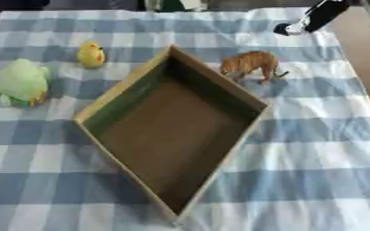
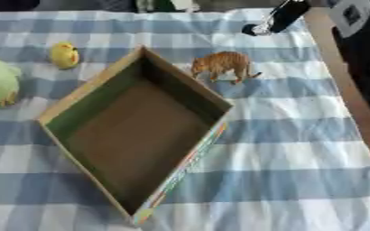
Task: Pick up objects on the table and place them in the box.
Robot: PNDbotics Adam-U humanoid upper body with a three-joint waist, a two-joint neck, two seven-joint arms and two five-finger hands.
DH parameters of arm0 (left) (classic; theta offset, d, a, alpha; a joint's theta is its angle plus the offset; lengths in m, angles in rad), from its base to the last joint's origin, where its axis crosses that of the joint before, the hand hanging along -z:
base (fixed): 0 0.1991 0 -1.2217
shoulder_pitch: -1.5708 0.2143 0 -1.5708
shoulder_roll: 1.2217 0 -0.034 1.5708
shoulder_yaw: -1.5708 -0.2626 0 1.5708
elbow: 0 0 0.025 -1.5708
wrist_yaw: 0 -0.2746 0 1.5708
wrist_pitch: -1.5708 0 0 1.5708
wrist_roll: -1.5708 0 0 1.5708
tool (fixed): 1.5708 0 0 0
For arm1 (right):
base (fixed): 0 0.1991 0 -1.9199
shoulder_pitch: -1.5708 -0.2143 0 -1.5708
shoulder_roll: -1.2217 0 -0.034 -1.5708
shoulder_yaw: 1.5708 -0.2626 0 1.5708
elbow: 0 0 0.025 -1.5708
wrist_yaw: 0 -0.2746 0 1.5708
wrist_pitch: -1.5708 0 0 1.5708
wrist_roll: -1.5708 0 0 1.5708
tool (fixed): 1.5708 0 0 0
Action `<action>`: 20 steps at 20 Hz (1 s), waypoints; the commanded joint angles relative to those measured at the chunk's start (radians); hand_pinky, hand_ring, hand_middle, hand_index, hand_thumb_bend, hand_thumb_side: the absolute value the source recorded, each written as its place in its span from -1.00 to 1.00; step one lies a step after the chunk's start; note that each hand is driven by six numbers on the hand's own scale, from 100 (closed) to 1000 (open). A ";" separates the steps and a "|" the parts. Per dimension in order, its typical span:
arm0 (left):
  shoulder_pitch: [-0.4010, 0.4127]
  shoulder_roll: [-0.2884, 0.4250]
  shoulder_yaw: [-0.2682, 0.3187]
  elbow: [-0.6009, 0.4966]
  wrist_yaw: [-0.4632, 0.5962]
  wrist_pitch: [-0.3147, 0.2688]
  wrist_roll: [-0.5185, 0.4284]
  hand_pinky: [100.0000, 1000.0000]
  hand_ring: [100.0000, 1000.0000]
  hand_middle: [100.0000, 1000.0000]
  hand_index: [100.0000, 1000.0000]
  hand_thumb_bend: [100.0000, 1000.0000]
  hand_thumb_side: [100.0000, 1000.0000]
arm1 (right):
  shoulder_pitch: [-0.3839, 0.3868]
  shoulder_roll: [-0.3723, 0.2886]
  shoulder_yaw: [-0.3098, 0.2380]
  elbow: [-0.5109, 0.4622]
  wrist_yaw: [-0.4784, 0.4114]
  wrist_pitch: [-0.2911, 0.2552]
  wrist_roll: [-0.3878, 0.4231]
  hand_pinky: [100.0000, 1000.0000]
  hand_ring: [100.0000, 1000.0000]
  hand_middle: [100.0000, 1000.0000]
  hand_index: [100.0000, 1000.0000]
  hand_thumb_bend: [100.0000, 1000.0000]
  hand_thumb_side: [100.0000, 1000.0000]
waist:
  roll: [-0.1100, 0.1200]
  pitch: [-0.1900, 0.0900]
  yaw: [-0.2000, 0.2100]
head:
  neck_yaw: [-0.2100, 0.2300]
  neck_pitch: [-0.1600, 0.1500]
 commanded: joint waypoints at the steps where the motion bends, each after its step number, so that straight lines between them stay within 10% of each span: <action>1: -0.005 0.014 -0.002 -0.017 0.002 0.000 -0.004 -0.26 0.02 0.11 0.38 -1.00 0.50 | -0.023 -0.013 -0.007 0.007 0.005 -0.163 0.192 0.73 1.00 0.64 0.81 -0.31 -0.49 | 0.001 -0.017 0.001 | -0.001 -0.013; 20: -0.009 0.009 -0.005 -0.017 0.005 0.000 -0.010 -0.26 0.02 0.11 0.38 -1.00 0.50 | -0.020 0.032 0.029 0.072 -0.048 -0.147 0.347 0.76 1.00 0.57 0.89 -0.05 -0.37 | 0.004 -0.007 0.006 | -0.010 -0.017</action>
